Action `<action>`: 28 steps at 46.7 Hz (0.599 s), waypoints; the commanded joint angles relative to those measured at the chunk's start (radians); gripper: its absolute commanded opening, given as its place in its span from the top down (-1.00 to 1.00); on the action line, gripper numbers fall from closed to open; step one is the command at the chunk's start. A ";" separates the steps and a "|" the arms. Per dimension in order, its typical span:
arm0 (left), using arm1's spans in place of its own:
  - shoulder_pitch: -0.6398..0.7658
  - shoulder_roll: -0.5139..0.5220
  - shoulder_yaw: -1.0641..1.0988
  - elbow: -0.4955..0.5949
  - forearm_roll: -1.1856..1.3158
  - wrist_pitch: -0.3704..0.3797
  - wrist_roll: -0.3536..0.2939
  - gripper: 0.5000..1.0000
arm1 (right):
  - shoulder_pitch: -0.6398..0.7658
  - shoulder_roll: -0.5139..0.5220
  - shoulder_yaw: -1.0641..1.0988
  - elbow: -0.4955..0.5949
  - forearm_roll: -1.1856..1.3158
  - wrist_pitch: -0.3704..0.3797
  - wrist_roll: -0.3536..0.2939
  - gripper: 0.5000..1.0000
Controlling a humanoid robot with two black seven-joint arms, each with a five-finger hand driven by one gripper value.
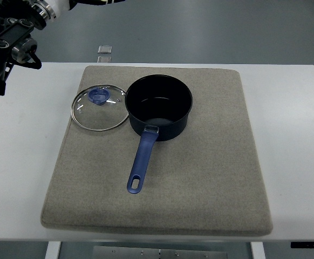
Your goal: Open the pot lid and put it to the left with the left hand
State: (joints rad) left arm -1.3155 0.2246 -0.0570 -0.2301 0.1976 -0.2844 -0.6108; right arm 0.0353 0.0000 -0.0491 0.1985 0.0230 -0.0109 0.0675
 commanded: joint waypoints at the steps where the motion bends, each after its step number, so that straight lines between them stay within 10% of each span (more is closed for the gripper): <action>1: 0.021 -0.014 -0.003 0.014 -0.079 0.002 0.000 -0.95 | 0.000 0.000 0.000 -0.001 0.000 0.000 0.000 -0.67; 28: 0.144 -0.087 -0.293 0.034 -0.277 0.079 0.000 -0.92 | 0.000 0.000 0.000 -0.001 0.000 0.000 0.000 -0.67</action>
State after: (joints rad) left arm -1.1822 0.1414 -0.3347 -0.1965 -0.0806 -0.2139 -0.6108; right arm 0.0351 0.0000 -0.0491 0.1988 0.0230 -0.0110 0.0674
